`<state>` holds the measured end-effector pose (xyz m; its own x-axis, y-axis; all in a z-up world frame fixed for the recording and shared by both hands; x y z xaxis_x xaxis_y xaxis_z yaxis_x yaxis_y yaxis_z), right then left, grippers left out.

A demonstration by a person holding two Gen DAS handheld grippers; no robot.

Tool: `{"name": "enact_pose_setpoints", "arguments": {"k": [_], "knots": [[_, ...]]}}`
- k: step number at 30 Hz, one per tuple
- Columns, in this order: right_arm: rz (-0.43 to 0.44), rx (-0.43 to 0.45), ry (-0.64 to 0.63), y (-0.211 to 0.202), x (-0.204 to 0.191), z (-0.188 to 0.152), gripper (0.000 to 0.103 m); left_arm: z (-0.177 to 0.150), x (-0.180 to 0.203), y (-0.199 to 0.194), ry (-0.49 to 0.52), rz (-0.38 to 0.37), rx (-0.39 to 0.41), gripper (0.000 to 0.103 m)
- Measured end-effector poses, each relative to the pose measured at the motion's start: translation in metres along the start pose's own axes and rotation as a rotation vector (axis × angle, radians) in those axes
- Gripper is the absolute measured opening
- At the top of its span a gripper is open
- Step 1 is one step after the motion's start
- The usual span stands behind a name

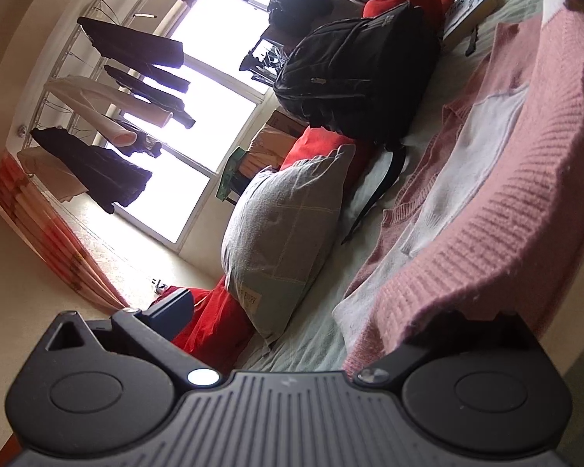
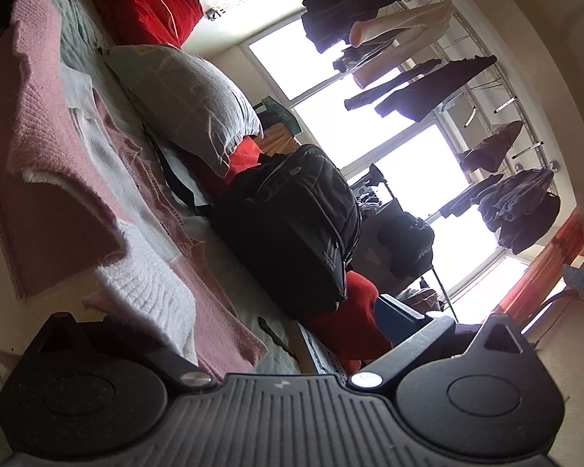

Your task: Fold clothes

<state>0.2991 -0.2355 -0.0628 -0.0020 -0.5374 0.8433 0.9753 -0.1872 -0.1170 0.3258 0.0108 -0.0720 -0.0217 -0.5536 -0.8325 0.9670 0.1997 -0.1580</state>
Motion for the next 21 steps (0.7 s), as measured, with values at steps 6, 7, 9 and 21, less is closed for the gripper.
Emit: {"name": "enact_pose_setpoints", "arguments": {"k": [6,7,9,21], "knots": [[0.025,-0.012,-0.008,0.032,0.004,0.004,0.103,0.001,0.002,0.034,-0.018,-0.02,-0.016,0.103],[0.029,-0.012,-0.012,0.037,0.005,0.005,0.103,0.001,0.002,0.04,-0.018,-0.022,-0.018,0.103],[0.036,-0.014,-0.018,0.047,0.007,0.008,0.103,0.002,0.003,0.051,-0.019,-0.026,-0.022,0.103],[0.125,-0.06,0.051,0.119,0.016,0.012,0.103,0.013,-0.002,0.109,-0.045,-0.029,-0.028,0.103]]}}
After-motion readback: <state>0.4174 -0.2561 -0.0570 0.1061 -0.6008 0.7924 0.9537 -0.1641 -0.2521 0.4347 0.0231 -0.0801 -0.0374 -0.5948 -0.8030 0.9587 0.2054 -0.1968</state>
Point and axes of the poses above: each gripper's, at about its wrist camera, not at the fingertips, and y roughly the way its jaws point, x to its right, z to its top, the point moved 10 cm from there along y, roughly the way its jaws point, and after that the axes turned 2 degrees about -y, right-handed, at the moved point
